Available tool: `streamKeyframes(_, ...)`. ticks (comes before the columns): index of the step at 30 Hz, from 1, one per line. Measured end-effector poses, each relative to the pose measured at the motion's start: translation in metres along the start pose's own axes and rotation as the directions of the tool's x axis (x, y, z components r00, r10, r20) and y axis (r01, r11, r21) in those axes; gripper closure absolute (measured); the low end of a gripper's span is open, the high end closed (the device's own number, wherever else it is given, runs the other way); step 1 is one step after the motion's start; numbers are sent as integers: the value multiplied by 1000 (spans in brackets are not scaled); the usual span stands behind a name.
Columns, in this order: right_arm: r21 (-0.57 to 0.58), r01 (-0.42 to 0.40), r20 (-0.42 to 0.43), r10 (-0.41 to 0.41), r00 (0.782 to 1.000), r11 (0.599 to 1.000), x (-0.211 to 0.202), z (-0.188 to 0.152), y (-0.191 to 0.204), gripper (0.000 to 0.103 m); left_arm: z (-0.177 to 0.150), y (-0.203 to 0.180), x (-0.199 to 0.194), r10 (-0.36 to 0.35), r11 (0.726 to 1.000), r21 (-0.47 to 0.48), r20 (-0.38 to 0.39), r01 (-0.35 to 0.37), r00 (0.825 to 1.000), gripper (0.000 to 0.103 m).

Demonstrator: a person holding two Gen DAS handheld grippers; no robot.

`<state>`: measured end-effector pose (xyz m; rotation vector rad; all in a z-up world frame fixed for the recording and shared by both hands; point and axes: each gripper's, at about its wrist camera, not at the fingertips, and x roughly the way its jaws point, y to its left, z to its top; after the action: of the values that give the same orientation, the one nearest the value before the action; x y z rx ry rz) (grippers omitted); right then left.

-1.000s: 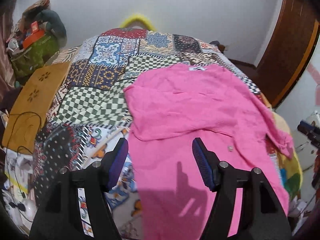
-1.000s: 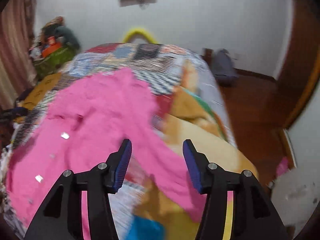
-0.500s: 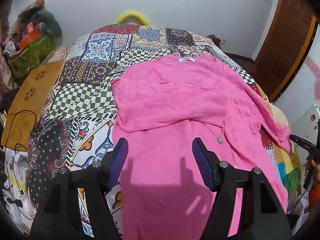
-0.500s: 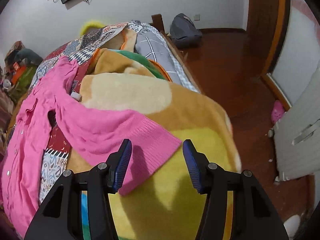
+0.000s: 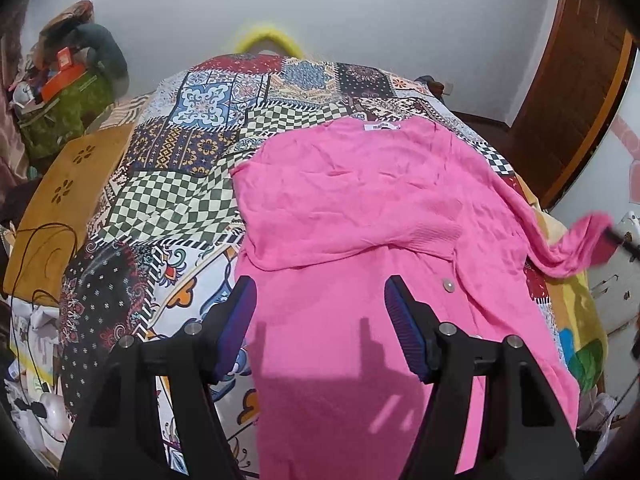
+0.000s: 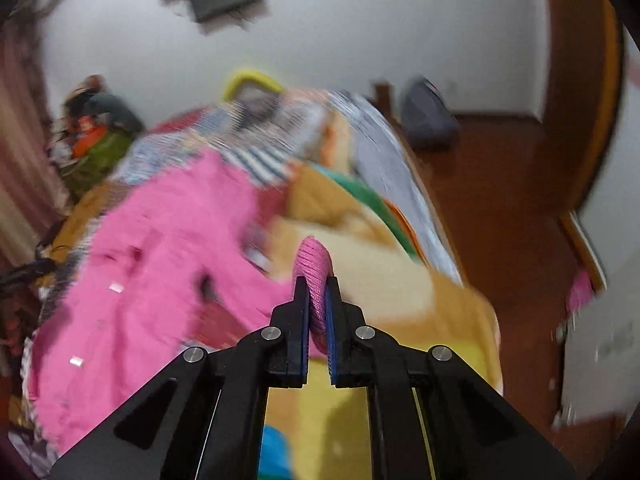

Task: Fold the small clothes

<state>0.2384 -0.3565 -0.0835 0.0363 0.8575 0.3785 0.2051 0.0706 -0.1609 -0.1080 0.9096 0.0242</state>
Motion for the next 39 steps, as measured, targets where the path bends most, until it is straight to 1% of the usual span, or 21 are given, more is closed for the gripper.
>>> streamKeyframes(1, -35, -14, 21, 15, 1000, 999, -6, 12, 13, 97, 0, 2, -1, -3, 1000, -2, 2, 3, 1000, 37)
streamKeyframes(3, -99, -76, 46, 81, 996, 992, -14, 39, 45, 97, 0, 6, -2, -14, 1000, -14, 4, 14, 1000, 37)
streamKeyframes(4, -114, -96, 53, 103, 993, 989, -16, 44, 54, 97, 0, 7, -2, -17, 1000, -19, 5, 17, 1000, 37)
streamKeyframes(5, -139, -142, 54, 150, 987, 980, -17, 55, 72, 97, 0, 10, -3, -24, 999, -25, 8, 24, 1000, 37)
streamKeyframes(7, -166, -196, 51, 207, 977, 966, -14, 68, 95, 97, -1, 14, -5, -28, 999, -32, 14, 29, 1000, 37)
streamKeyframes(8, -191, -230, 42, 242, 969, 954, -8, 76, 113, 97, -1, 17, -6, -32, 999, -38, 17, 33, 999, 37)
streamKeyframes(9, -203, -246, 36, 259, 965, 948, -4, 79, 123, 97, -1, 21, -6, -37, 998, -43, 18, 38, 999, 37)
streamKeyframes(10, -227, -276, 21, 288, 957, 934, 3, 84, 142, 97, -1, 23, -7, -40, 998, -46, 18, 41, 999, 37)
streamKeyframes(13, -282, -330, -28, 336, 941, 901, 26, 85, 186, 97, -2, 33, -8, -41, 998, -55, 17, 42, 999, 37)
streamKeyframes(18, -313, -405, -139, 381, 914, 859, 77, 70, 230, 97, -6, 49, -7, -37, 997, -70, 3, 37, 999, 37)
streamKeyframes(21, -303, -447, -219, 395, 892, 842, 110, 57, 252, 95, -8, 55, -5, -32, 997, -75, -12, 31, 999, 37)
streamKeyframes(23, -297, -453, -262, 384, 885, 841, 126, 48, 265, 95, -9, 58, -2, -31, 996, -78, -23, 29, 999, 37)
streamKeyframes(25, -295, -461, -298, 378, 877, 837, 134, 45, 272, 89, -9, 59, 1, -35, 996, -81, -32, 33, 999, 37)
streamKeyframes(27, -288, -470, -300, 388, 872, 834, 131, 44, 272, 70, -6, 57, 4, -37, 996, -77, -34, 34, 999, 37)
streamKeyframes(28, -288, -475, -290, 397, 871, 831, 126, 46, 268, 66, -4, 55, 6, -37, 997, -73, -34, 35, 999, 37)
streamKeyframes(29, -294, -473, -264, 406, 875, 830, 118, 48, 263, 63, -2, 52, 7, -43, 997, -69, -33, 40, 999, 37)
streamKeyframes(31, -305, -458, -230, 402, 886, 835, 108, 53, 255, 62, 3, 46, 11, -61, 997, -58, -32, 59, 998, 37)
streamKeyframes(34, -322, -399, -175, 360, 916, 859, 91, 63, 230, 60, 11, 35, 23, -71, 997, -38, -40, 70, 997, 37)
streamKeyframes(35, -323, -370, -154, 337, 929, 871, 88, 67, 216, 59, 13, 31, 31, -79, 996, -36, -51, 77, 996, 37)
streamKeyframes(37, -313, -330, -132, 303, 944, 891, 84, 71, 196, 58, 16, 26, 48, -86, 996, -40, -85, 83, 993, 37)
streamKeyframes(39, -295, -274, -118, 249, 961, 915, 86, 73, 172, 58, 16, 22, 67, -95, 995, -37, -127, 91, 987, 37)
